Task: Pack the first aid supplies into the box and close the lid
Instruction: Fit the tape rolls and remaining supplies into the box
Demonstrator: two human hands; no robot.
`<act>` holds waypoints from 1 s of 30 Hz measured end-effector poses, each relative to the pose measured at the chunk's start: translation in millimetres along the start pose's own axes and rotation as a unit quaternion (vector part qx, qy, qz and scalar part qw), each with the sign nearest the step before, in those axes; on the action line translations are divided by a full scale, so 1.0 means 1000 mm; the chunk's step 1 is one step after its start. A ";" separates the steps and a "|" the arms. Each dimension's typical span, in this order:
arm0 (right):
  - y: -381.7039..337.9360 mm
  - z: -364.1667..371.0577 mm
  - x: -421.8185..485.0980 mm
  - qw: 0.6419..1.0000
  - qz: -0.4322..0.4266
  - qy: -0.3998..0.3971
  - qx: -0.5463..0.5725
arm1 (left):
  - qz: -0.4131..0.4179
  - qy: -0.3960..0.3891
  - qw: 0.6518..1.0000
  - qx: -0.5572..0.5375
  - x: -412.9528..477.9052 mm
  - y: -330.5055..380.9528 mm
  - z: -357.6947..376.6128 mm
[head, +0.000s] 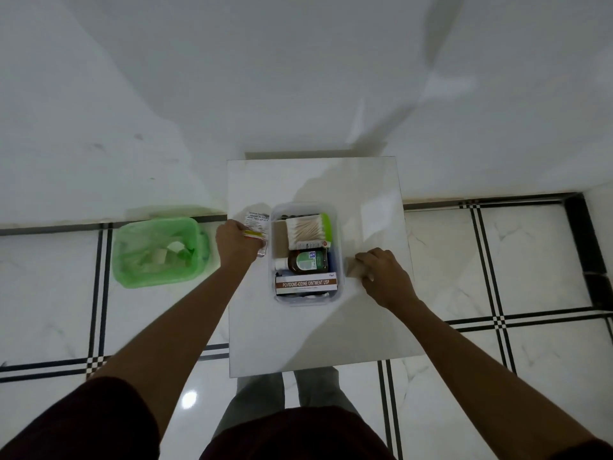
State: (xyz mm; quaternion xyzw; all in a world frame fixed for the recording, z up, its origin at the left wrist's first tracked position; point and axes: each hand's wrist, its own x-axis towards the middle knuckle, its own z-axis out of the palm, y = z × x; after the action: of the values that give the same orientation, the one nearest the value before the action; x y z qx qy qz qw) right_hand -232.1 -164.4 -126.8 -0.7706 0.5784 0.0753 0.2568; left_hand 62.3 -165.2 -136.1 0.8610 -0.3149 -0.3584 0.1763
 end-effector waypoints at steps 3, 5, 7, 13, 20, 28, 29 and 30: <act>-0.002 -0.001 0.001 1.000 -0.004 0.000 -0.001 | -0.006 0.012 1.000 0.021 -0.001 0.004 -0.002; -0.002 -0.001 0.003 1.000 -0.004 0.002 -0.001 | -0.022 0.004 1.000 0.005 -0.001 0.008 -0.004; -0.002 0.001 0.004 1.000 -0.005 0.007 -0.001 | -0.033 -0.020 0.999 -0.001 0.001 0.007 -0.006; -0.002 0.002 0.006 1.000 -0.004 0.015 0.001 | -0.017 0.000 0.996 -0.083 0.001 -0.004 -0.010; -0.009 -0.019 0.008 0.996 0.019 0.064 0.064 | 0.004 0.085 0.981 -0.176 -0.022 -0.016 -0.039; -0.048 -0.064 -0.006 0.979 -0.034 0.172 0.103 | 0.115 0.023 0.960 -0.252 -0.049 0.019 -0.057; -0.050 -0.067 -0.007 0.980 -0.043 0.172 0.094 | 0.116 0.016 0.962 -0.248 -0.052 0.024 -0.054; -0.052 -0.070 -0.008 0.980 -0.046 0.168 0.091 | 0.115 0.017 0.963 -0.242 -0.054 0.028 -0.051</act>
State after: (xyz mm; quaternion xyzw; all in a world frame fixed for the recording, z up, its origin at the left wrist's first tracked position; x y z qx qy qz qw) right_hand -199.4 -181.1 -47.6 -0.7714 0.5819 -0.1202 0.2279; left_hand 59.0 -146.2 -59.1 0.7564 -0.3127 -0.3864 0.4251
